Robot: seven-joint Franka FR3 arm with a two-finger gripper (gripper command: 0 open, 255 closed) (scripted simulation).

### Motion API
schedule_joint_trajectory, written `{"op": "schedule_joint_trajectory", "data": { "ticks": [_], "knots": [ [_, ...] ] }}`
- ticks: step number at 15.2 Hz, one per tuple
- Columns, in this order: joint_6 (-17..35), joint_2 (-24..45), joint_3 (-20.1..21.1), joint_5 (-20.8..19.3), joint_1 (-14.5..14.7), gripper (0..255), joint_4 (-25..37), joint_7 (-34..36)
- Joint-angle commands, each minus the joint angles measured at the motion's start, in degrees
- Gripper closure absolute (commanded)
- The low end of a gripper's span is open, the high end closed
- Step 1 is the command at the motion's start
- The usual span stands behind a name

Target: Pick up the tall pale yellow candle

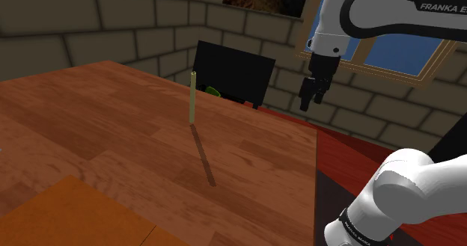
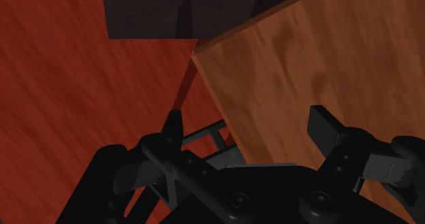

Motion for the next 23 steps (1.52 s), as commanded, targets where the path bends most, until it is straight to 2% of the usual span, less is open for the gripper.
{"op": "schedule_joint_trajectory", "data": {
  "ticks": [1,7,13,18,23],
  "knots": [
    [0.0,0.0,0.0,0.0,0.0,0,0.0,0.0],
    [1.37,8.87,5.83,3.77,1.65,0,8.42,6.63],
    [1.88,18.78,11.31,5.34,2.57,0,18.95,13.37],
    [1.35,28.02,15.74,4.73,3.27,0,29.54,19.38],
    [-0.51,38.63,20.01,1.98,4.66,0,42.37,25.94]
  ]
}}
